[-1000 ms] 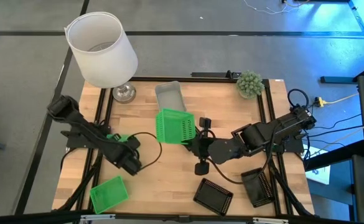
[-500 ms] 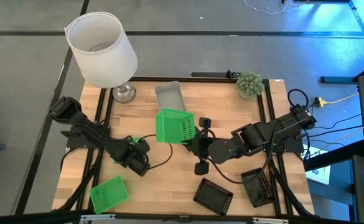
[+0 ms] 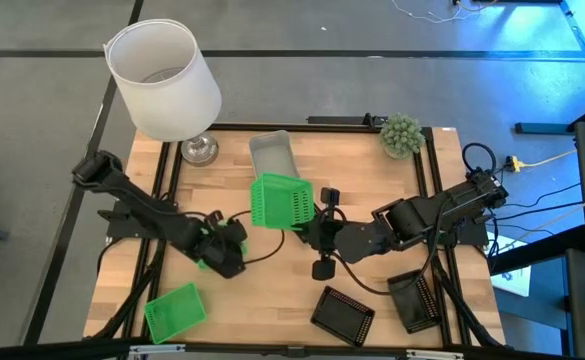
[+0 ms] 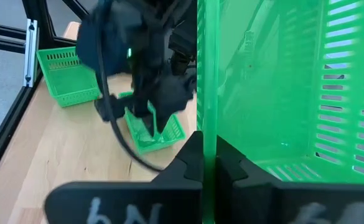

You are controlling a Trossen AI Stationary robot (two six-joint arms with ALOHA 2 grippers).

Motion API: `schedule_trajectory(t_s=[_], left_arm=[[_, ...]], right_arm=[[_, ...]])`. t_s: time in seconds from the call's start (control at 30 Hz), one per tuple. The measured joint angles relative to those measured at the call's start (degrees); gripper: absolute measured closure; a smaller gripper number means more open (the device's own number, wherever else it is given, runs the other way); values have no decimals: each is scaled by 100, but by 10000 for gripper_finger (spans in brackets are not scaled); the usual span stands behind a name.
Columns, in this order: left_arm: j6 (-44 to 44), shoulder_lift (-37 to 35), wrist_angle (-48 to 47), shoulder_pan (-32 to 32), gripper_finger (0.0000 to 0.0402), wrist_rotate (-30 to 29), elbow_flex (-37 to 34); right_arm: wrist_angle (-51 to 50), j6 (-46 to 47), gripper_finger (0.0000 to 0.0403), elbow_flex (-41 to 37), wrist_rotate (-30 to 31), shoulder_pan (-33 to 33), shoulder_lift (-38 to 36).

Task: Stack baskets by color
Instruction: Stack the top right green bin on the middle green bin

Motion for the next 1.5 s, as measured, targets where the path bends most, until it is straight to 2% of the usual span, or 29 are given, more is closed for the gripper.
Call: schedule_trajectory(t_s=[0.23,0.5,0.7,1.03,1.17,1.37,1.5], left_arm=[[-1,-844,-767,-407,335,-608,561],[-5,-1808,-1193,-847,335,-764,794],[-1,-2579,-1360,-1215,335,-1015,794],[2,-3861,-1744,-1624,335,-1225,794],[102,-4298,-1836,-1631,335,-1549,796],[297,-4651,-1837,-1631,335,-1980,796],[299,-4685,-1836,-1632,335,-2058,796]], right_arm=[[24,-49,403,0,-42,-58,0],[1270,-810,403,7,-1524,-603,207],[1751,-1259,403,7,-2521,-954,591],[2344,-1701,403,7,-3456,-1224,1386],[2651,-1833,403,4,-3637,-1249,1743],[3174,-1898,403,4,-4121,-1358,2319],[3402,-1971,403,4,-4170,-1402,2747]])
